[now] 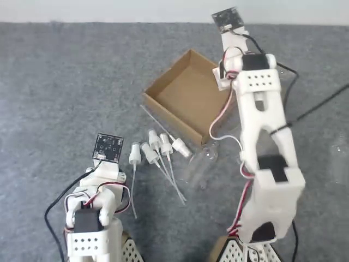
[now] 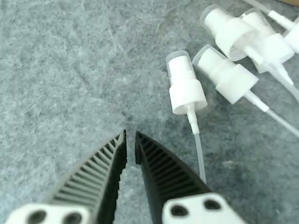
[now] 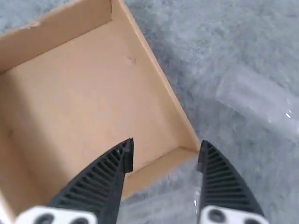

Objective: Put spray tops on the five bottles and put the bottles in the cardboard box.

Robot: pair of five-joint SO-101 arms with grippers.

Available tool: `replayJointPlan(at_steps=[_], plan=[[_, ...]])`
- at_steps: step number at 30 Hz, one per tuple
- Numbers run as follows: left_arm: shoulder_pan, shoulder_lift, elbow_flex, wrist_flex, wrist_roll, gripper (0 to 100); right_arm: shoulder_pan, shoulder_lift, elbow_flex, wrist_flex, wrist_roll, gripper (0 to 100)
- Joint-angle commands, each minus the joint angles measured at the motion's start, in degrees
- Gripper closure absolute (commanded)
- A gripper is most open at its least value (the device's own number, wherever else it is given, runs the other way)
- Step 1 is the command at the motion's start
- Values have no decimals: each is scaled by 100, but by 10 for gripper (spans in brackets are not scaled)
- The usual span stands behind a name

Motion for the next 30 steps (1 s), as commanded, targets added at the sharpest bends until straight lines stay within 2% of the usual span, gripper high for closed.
replayJointPlan(at_steps=[1,10,12,16,18,25,27,30], plan=[[-26,-114,-57,0,-53,973,163,382,-914,-136,123,785],[-26,-114,-57,0,-53,973,479,1789,-1978,-110,114,787],[-26,-114,-57,0,-53,973,585,1991,-2013,-101,97,820],[-26,-114,-57,0,-53,973,963,2229,-2022,-22,79,948],[-26,-114,-57,0,-53,973,1182,2273,-2040,189,70,982],[-26,-114,-57,0,-53,973,1833,2264,-2048,1218,-105,986],[-26,-114,-57,0,-53,973,1956,2264,-2048,1508,-290,986],[-26,-114,-57,0,-53,973,1965,2255,-2048,1930,-97,986]])
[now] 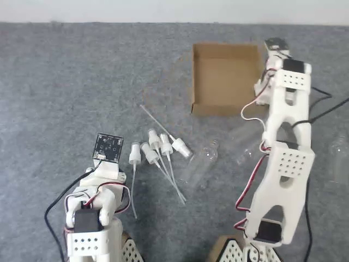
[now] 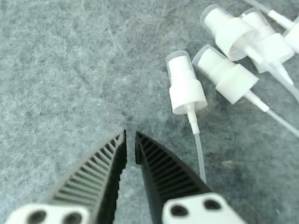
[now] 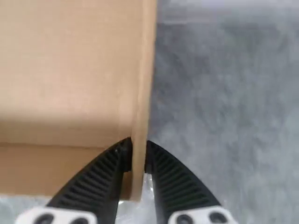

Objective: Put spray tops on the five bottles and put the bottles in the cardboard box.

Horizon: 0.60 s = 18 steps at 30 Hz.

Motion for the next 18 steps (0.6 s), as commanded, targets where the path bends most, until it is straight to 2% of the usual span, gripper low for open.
replayJointPlan(at_steps=[1,6,11,18], plan=[[-18,-114,-57,0,-53,973,127,-163,-325,558,123,986],[-18,-114,-57,0,-53,973,22,-497,-308,875,211,986],[-18,-114,-57,0,-53,973,-303,-743,-299,1481,800,986],[-18,-114,-57,0,-53,973,-338,-769,-299,1578,993,982]])
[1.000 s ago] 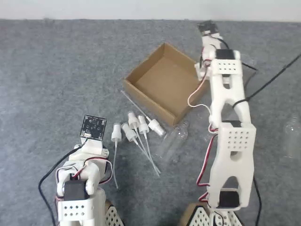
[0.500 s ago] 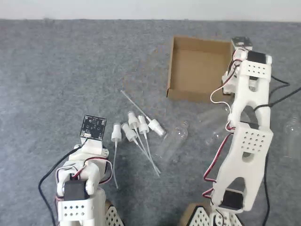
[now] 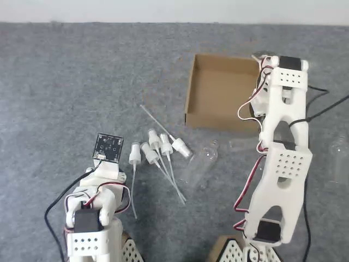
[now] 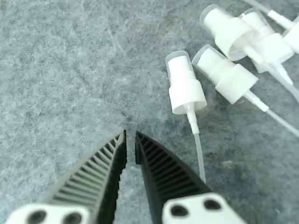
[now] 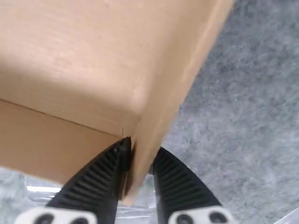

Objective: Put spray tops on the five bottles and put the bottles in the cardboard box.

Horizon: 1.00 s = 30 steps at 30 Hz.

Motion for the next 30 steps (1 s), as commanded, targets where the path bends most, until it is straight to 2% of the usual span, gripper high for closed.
replayJointPlan(at_steps=[1,4,9,11,15,20,30], plan=[[-26,-114,-57,0,-53,973,-101,-549,-264,154,281,980],[-26,-114,-57,0,-53,973,-119,-611,-299,215,290,934],[-26,-114,-57,0,-53,973,-75,-998,-352,268,-9,753],[-26,-114,-57,0,-53,973,-66,-1262,-352,242,-185,716],[-26,-114,-57,0,-53,973,-48,-1807,-360,-154,-352,708],[-26,-114,-57,0,-53,973,303,-2123,-352,-1385,-352,709],[-26,-114,-57,0,-53,973,875,-963,-343,-4048,-325,709]])
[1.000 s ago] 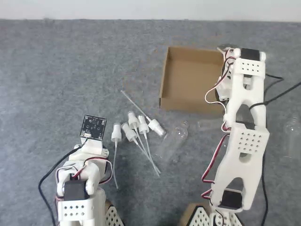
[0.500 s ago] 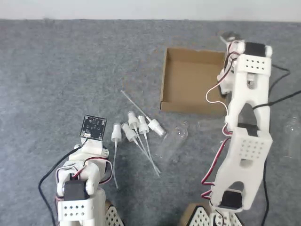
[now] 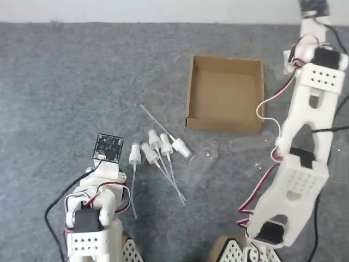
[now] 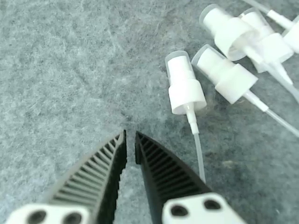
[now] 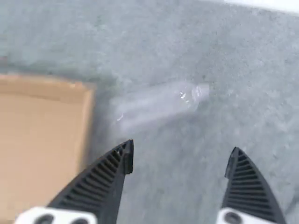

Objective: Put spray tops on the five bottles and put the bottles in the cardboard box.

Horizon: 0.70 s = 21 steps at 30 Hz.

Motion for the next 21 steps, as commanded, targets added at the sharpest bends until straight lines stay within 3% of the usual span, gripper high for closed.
replayJointPlan(at_steps=[1,12,21], plan=[[-35,-114,-57,0,-53,973,127,295,-316,-989,-53,710],[-35,-114,-57,0,-53,973,-84,1903,-316,-2993,-79,710],[-35,-114,-57,0,-53,973,66,2308,-316,-2580,-70,710]])
